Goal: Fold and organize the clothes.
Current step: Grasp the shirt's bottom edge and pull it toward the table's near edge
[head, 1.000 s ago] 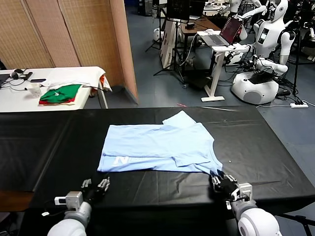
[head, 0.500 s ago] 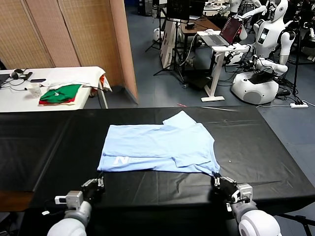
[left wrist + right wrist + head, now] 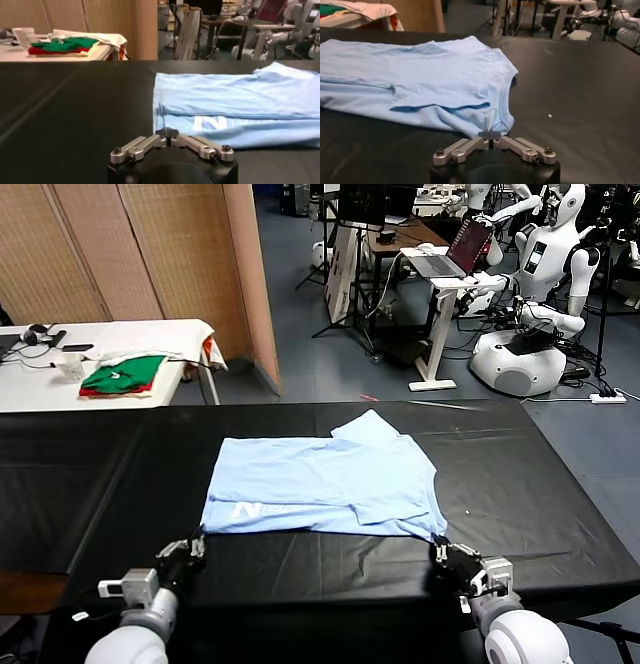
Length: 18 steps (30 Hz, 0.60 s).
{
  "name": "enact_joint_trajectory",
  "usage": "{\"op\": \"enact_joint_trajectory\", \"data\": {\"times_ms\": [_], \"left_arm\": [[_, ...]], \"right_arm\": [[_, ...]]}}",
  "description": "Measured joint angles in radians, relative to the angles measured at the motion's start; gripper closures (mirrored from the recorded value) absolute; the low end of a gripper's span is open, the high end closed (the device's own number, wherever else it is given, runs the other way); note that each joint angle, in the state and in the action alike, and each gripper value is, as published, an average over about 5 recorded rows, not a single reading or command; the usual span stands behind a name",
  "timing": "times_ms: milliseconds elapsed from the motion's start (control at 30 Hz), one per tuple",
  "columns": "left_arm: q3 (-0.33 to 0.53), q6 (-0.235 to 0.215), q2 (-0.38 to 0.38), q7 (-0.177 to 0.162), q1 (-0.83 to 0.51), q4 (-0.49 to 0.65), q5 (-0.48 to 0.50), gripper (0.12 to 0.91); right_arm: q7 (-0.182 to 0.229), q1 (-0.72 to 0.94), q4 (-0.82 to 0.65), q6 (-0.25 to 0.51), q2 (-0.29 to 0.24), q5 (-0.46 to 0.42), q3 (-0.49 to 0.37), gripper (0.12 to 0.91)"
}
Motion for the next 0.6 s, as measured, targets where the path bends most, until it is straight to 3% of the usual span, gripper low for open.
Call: {"op": "enact_joint_trajectory", "data": {"times_ms": [100,200,300,600], "left_arm": [[0.008,0.0,-0.003,0.004,-0.004,0.019,0.001,0.265],[0.016,0.0,-0.006,0.004,-0.009,0.033,0.005,0.184],[0.019,0.0,-0.008,0.004,-0.014,0.045,0.008,0.298],[0.018,0.001,-0.007,-0.001,0.002,0.031,0.015,0.834]], "right_arm": [[0.0,0.0,0.0,0.0,-0.002,0.001,0.0,0.884],[0.002,-0.002,0.004,-0.004,-0.008,0.006,0.0,0.884],[0.016,-0.01,0.015,-0.028,-0.02,0.032,-0.001,0.884],[0.057,-0.078,0.097,-0.124,-0.096,0.109,0.019,0.884]]}}
